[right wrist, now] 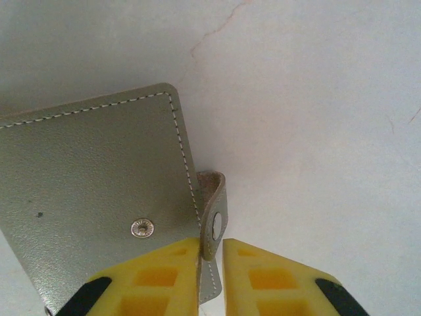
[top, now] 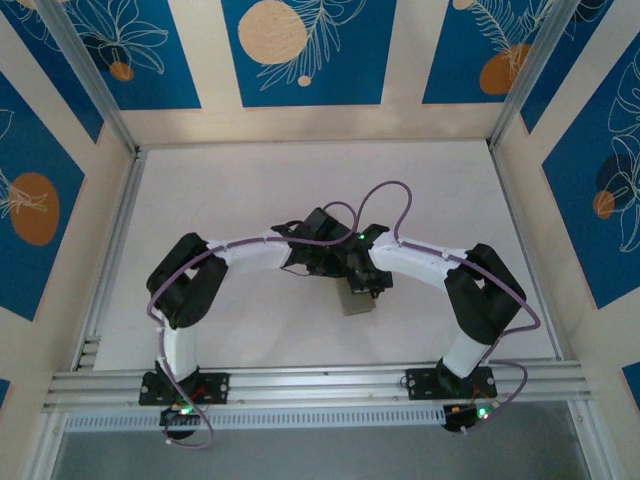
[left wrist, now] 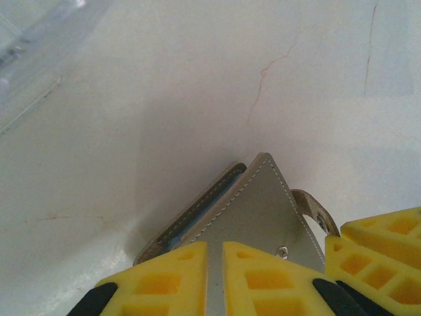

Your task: Put the credit cards into the card holder

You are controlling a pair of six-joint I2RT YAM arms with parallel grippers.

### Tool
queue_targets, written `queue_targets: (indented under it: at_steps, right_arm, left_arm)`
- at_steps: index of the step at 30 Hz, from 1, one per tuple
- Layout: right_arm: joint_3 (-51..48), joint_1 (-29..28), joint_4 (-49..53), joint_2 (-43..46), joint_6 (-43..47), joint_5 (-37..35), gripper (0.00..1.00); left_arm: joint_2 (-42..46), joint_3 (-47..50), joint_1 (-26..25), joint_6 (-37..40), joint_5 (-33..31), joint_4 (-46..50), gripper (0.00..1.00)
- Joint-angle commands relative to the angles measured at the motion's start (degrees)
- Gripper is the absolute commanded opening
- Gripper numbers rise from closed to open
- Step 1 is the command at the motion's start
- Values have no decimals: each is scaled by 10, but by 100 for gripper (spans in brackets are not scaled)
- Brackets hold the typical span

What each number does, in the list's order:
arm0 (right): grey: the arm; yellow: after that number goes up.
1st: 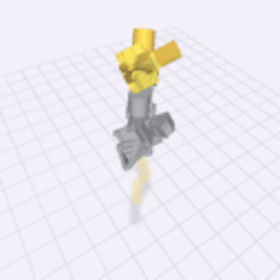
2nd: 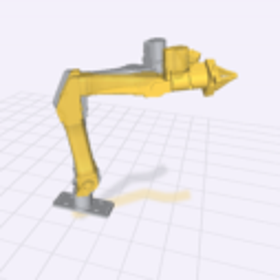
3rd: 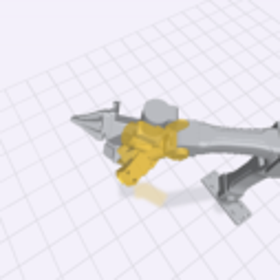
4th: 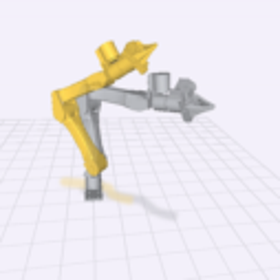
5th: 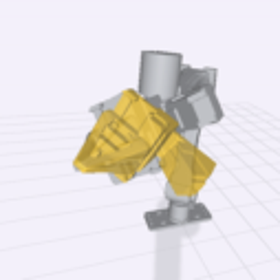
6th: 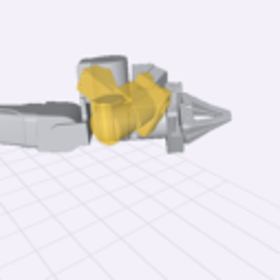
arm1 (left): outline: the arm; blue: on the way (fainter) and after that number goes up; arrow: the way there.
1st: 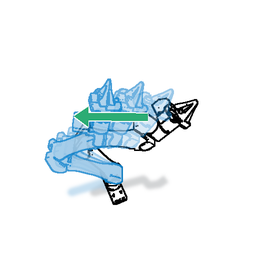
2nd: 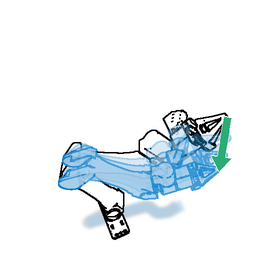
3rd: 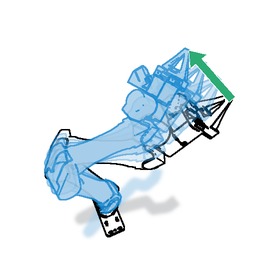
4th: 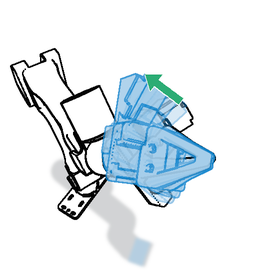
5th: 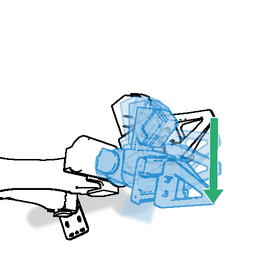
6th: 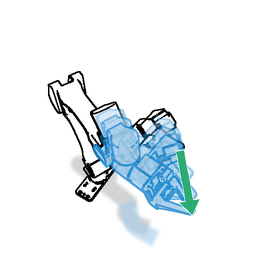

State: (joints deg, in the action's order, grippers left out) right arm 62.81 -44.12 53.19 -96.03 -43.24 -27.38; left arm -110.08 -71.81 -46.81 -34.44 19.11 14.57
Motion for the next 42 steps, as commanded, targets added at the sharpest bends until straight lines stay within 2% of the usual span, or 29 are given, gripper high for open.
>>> queue_targets:
  at_steps: [1,10,20,25,37,42]
  right_arm:
    - [13,3,0,-6,4,4,15]
    - [11,-4,-3,12,14,19,0]
    - [-59,34,-120,75,51,169,0]
    - [-85,61,-145,83,53,207,0]
    - [-163,146,-254,116,40,352,0]
    - [-179,158,-274,118,36,384,0]
  left_arm:
    - [-11,-5,-15,-7,12,-1,14]
    - [-17,-1,-17,-5,10,0,13]
    - [-35,12,-23,-7,14,-16,13]
    - [-41,29,-27,-16,18,-35,13]
    - [-45,46,-28,-20,16,-50,13]
    - [-44,51,-29,-24,13,-55,13]
